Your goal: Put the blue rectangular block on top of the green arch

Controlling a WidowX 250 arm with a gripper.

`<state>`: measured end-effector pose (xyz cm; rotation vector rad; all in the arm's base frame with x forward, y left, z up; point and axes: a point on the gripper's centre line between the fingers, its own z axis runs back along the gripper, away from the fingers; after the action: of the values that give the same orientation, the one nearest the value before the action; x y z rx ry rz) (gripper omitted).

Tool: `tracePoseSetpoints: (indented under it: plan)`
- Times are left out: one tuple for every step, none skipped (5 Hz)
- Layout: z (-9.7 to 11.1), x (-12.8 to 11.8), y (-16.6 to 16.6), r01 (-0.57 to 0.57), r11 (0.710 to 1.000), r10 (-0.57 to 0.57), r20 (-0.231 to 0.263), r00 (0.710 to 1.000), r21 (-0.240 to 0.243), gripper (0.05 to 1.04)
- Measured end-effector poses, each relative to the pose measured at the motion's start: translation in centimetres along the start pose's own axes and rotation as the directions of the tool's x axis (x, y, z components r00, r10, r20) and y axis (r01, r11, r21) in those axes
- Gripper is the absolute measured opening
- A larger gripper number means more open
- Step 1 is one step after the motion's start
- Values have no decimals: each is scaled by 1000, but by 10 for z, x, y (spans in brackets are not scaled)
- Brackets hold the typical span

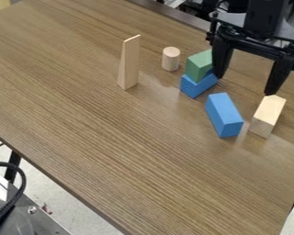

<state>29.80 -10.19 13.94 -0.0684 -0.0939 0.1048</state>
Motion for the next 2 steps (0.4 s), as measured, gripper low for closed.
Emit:
tracePoseSetpoints:
  plan:
    - [-9,-3,1,-5,1000,5,-29,1000,10,998]
    - [-29,1,3,-46,999,48,-86,995,28,998]
